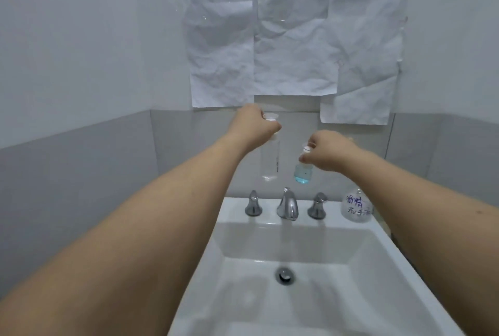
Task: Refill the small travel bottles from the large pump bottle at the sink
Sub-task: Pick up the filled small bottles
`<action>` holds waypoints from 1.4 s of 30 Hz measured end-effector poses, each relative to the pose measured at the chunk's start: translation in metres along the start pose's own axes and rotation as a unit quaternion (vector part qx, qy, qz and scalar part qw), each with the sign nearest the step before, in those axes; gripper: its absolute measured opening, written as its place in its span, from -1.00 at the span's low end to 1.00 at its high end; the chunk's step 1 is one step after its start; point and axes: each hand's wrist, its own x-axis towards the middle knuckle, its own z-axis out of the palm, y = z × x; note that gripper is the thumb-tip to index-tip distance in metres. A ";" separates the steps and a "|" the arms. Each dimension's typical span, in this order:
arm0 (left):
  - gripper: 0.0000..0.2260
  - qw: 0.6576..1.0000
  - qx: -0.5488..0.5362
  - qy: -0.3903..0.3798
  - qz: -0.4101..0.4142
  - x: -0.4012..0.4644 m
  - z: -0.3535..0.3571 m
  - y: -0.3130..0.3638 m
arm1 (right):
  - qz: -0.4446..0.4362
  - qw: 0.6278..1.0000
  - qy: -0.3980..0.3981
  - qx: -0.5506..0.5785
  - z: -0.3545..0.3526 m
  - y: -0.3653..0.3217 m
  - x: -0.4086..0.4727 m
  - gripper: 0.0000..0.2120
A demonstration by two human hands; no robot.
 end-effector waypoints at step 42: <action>-0.86 0.946 0.018 -0.324 -0.011 -0.066 0.411 0.092 | 0.264 0.945 -0.191 0.014 0.120 0.364 -0.088 -0.80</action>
